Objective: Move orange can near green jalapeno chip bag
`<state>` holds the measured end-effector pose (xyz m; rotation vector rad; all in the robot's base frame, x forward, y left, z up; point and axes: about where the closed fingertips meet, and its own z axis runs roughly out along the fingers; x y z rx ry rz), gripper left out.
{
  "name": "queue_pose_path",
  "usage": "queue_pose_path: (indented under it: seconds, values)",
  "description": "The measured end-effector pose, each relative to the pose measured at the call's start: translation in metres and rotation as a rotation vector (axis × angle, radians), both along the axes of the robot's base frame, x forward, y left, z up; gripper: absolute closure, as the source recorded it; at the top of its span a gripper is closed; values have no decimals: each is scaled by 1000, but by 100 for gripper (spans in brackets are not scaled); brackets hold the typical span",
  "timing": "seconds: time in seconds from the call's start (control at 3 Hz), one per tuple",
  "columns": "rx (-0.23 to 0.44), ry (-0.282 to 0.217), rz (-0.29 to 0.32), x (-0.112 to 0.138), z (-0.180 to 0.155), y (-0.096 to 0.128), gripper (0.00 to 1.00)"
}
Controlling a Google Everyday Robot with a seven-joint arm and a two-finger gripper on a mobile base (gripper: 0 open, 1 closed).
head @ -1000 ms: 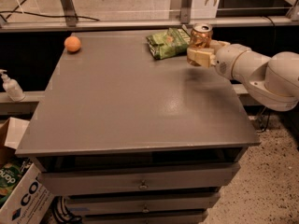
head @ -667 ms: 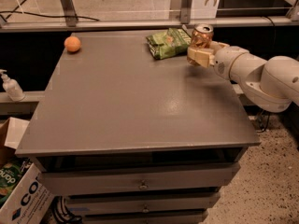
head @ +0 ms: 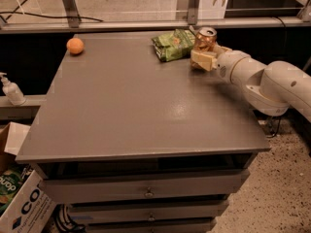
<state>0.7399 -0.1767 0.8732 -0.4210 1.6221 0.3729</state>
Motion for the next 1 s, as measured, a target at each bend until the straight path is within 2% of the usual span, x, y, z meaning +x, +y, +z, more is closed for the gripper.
queue_pose_path:
  seconds: [0.33, 0.67, 1.0]
  values:
    - [-32, -2, 15, 10, -7, 8, 100]
    - [-79, 9, 36, 15, -14, 15, 82]
    - [-117, 19, 46, 16, -19, 14, 59]
